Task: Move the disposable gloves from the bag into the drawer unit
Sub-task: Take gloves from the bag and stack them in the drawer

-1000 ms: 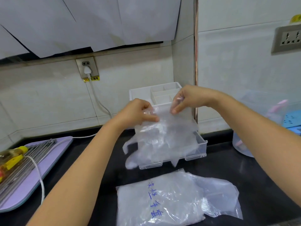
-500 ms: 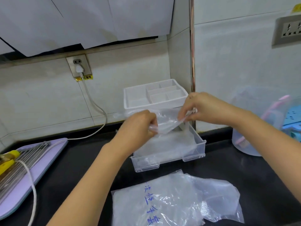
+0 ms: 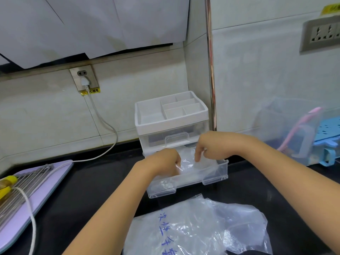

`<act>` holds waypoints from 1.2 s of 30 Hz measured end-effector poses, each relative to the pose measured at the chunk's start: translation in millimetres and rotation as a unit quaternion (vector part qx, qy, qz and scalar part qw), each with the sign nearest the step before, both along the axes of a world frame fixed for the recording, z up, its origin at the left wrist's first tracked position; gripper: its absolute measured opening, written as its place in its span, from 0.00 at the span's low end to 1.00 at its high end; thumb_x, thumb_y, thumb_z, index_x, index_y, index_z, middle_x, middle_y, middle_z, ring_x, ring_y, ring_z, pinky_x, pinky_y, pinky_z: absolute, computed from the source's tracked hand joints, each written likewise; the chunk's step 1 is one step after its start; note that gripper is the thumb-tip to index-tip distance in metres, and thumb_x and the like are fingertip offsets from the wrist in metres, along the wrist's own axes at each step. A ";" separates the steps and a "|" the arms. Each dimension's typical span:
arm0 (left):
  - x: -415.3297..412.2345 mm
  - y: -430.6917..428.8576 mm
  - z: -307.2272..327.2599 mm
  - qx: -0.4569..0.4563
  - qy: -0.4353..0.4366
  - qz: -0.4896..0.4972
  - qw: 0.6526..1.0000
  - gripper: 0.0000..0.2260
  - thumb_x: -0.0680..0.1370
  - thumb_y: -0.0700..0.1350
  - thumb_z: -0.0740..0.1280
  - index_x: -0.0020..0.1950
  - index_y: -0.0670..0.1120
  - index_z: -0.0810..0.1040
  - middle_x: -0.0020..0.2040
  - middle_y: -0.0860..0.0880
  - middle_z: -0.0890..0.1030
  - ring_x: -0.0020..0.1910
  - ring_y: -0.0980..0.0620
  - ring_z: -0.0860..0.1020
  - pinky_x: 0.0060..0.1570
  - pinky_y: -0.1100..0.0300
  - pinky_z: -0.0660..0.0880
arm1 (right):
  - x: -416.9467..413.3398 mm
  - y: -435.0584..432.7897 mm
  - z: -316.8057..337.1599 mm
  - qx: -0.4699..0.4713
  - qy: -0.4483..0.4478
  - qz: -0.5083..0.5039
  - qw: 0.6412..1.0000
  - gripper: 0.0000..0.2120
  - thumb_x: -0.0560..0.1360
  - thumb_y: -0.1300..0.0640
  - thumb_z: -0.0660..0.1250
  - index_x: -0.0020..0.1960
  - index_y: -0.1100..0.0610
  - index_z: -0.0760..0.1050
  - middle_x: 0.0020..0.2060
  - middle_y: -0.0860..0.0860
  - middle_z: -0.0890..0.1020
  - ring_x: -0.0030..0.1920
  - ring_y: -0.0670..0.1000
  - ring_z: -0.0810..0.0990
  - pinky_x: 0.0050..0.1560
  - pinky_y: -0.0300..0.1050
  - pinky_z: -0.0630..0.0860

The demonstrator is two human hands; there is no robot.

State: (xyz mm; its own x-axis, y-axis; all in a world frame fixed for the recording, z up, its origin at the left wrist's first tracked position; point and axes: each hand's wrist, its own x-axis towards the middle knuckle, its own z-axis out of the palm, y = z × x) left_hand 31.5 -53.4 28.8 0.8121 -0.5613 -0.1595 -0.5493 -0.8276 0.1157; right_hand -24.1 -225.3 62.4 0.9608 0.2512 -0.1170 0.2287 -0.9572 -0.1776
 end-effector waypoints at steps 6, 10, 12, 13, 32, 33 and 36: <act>-2.0 -0.7 -4.1 -0.032 -0.005 -0.008 0.999 0.06 0.75 0.41 0.65 0.38 0.47 0.74 0.43 0.48 0.78 0.43 0.48 0.75 0.51 0.54 0.75 | 5.2 18.7 -4.7 0.079 0.035 -0.025 0.996 0.17 0.80 0.46 0.58 0.55 0.54 0.82 0.52 0.48 0.82 0.53 0.49 0.79 0.58 0.45 0.74; -6.3 4.7 0.6 -0.004 -0.015 -0.018 1.000 0.05 0.76 0.41 0.66 0.48 0.45 0.80 0.48 0.48 0.80 0.48 0.49 0.77 0.49 0.57 0.75 | 15.2 26.5 -19.7 0.001 0.041 -0.053 0.998 0.18 0.80 0.49 0.58 0.52 0.59 0.83 0.49 0.54 0.83 0.44 0.52 0.78 0.48 0.44 0.73; -11.7 10.3 9.8 0.032 -0.008 -0.014 0.999 0.07 0.77 0.44 0.65 0.52 0.45 0.81 0.49 0.49 0.79 0.45 0.51 0.74 0.44 0.60 0.71 | 17.0 28.6 -25.1 -0.044 0.029 -0.045 0.998 0.13 0.79 0.56 0.60 0.60 0.57 0.79 0.56 0.53 0.81 0.51 0.53 0.78 0.48 0.42 0.72; -14.6 13.2 15.6 0.045 -0.003 -0.010 0.999 0.08 0.78 0.46 0.65 0.50 0.45 0.81 0.47 0.49 0.80 0.42 0.52 0.73 0.41 0.62 0.70 | 16.3 29.4 -26.3 -0.062 0.032 -0.039 0.997 0.15 0.79 0.59 0.60 0.64 0.56 0.76 0.59 0.52 0.79 0.55 0.54 0.77 0.49 0.42 0.71; -13.0 -23.3 3.2 0.086 0.042 0.054 0.994 0.07 0.80 0.39 0.58 0.46 0.39 0.74 0.42 0.44 0.73 0.41 0.46 0.69 0.44 0.57 0.66 | 28.6 31.7 -27.8 -0.190 0.110 -0.064 0.973 0.21 0.79 0.62 0.58 0.72 0.56 0.65 0.67 0.58 0.66 0.56 0.58 0.76 0.40 0.42 0.71; -10.6 -20.0 5.4 0.118 0.036 0.063 0.990 0.07 0.80 0.38 0.59 0.52 0.38 0.75 0.45 0.44 0.73 0.44 0.46 0.70 0.45 0.58 0.66 | 27.8 32.5 -25.5 -0.189 0.115 -0.076 0.972 0.17 0.79 0.62 0.58 0.68 0.57 0.69 0.64 0.57 0.68 0.49 0.55 0.77 0.35 0.40 0.69; 0.3 -8.7 7.2 0.180 0.043 0.083 0.979 0.17 0.80 0.43 0.62 0.68 0.40 0.71 0.55 0.45 0.73 0.51 0.45 0.72 0.49 0.58 0.68 | 27.8 38.2 -18.0 -0.205 0.123 -0.103 0.966 0.08 0.79 0.59 0.60 0.49 0.61 0.77 0.40 0.53 0.72 0.32 0.50 0.69 0.35 0.40 0.68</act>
State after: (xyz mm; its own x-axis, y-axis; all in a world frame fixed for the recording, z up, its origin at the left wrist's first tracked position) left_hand 31.8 -62.1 36.0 0.8624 -0.3169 -0.3949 -0.4041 -0.9006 -0.1599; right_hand 3.7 -187.2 44.4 0.9158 -0.0576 -0.3974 0.0257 -0.9792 0.2011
